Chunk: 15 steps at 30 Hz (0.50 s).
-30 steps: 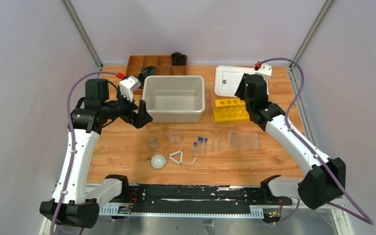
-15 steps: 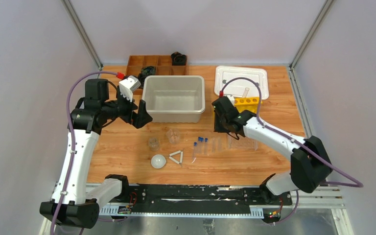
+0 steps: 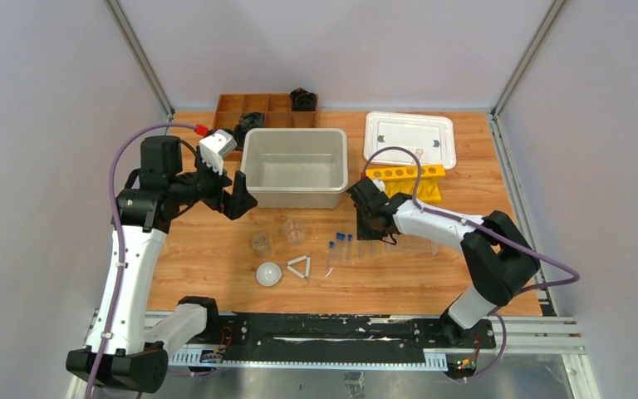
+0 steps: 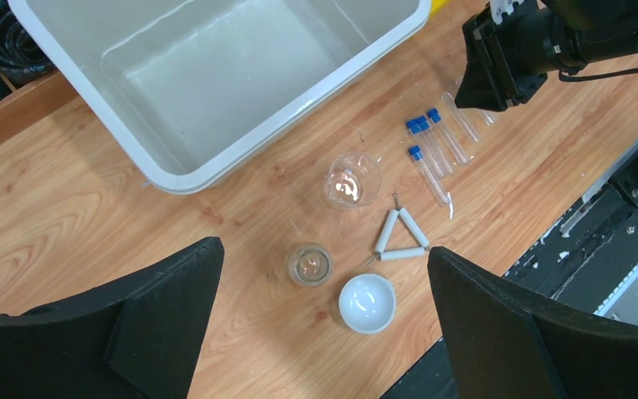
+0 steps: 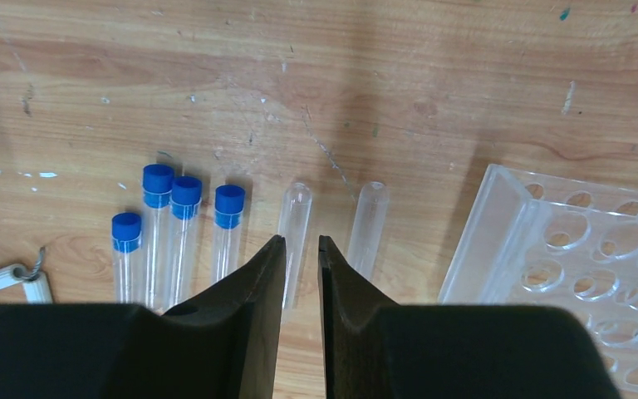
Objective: Organize the chemistry lab equipment
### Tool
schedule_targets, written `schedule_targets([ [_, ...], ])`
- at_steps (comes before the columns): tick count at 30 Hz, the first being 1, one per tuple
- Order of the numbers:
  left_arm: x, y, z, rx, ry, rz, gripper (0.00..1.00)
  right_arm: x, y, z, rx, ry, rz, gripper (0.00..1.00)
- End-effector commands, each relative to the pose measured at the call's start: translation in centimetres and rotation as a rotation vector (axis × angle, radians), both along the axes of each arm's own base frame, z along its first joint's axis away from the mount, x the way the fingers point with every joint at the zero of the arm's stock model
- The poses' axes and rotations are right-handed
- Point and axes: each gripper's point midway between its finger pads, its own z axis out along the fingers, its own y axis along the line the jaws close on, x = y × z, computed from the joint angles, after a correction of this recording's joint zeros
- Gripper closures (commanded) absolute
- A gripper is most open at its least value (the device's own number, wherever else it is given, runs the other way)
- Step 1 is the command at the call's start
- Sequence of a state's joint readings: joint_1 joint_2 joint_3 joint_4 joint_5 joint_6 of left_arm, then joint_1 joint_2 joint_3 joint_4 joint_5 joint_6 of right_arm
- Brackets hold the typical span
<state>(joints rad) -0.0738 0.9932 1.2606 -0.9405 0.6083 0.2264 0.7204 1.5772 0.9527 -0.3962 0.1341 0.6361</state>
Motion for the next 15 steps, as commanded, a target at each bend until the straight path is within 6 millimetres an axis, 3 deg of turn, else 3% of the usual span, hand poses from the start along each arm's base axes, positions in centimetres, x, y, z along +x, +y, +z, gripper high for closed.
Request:
schedule_targets([
  [1,-0.1,-0.1,1.0,-0.007,-0.032,0.0,0.0,-0.8,0.0,-1.4,-0.021,0.029,0.0,0.75],
  [15,-0.3,-0.2,1.1,-0.013,-0.035,-0.009,0.0,-0.8,0.1,-3.3,-0.054,0.072,0.0,0.73],
])
